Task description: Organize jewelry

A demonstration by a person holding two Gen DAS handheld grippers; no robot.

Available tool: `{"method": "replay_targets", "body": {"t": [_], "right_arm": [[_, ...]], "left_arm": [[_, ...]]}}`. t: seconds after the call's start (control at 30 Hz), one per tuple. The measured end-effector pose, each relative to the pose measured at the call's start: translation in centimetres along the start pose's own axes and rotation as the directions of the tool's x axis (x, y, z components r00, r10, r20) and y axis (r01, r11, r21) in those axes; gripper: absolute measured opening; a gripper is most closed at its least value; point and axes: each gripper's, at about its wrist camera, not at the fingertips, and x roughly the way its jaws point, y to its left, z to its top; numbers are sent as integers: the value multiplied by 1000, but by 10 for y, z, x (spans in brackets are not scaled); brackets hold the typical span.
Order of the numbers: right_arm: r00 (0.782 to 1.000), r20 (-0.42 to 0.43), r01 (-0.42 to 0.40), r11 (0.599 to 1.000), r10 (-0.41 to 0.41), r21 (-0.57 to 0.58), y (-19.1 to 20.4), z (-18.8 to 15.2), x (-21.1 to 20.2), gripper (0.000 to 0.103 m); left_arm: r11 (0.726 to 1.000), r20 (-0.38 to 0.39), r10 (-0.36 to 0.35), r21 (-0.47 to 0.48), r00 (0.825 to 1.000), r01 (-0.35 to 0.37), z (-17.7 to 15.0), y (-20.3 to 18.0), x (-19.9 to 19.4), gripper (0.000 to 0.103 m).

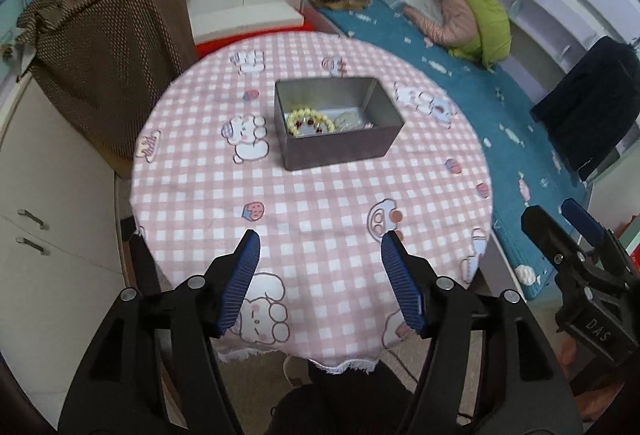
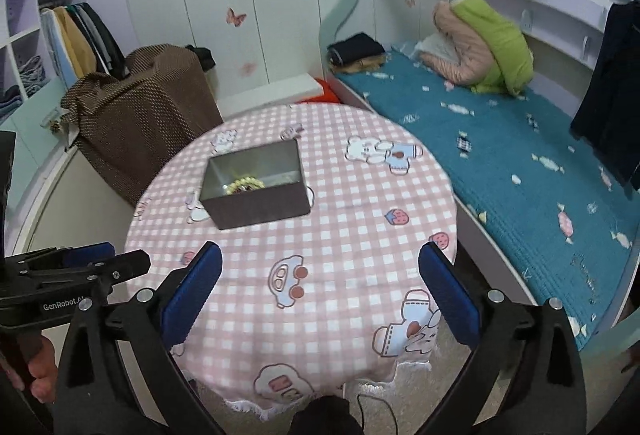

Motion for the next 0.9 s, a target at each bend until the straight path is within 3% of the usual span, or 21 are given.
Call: {"method": "replay_targets", "body": {"t": [0.33, 0.9], "right_arm": [[993, 117, 23, 999, -20, -27, 13, 21, -56, 95], [952, 304, 1, 997, 23, -79, 17, 61, -115, 95]], "left_arm": [[999, 151, 2, 39, 988, -8, 4, -16, -69, 68], [997, 367, 43, 44, 929, -64, 22, -41, -145, 71]]}}
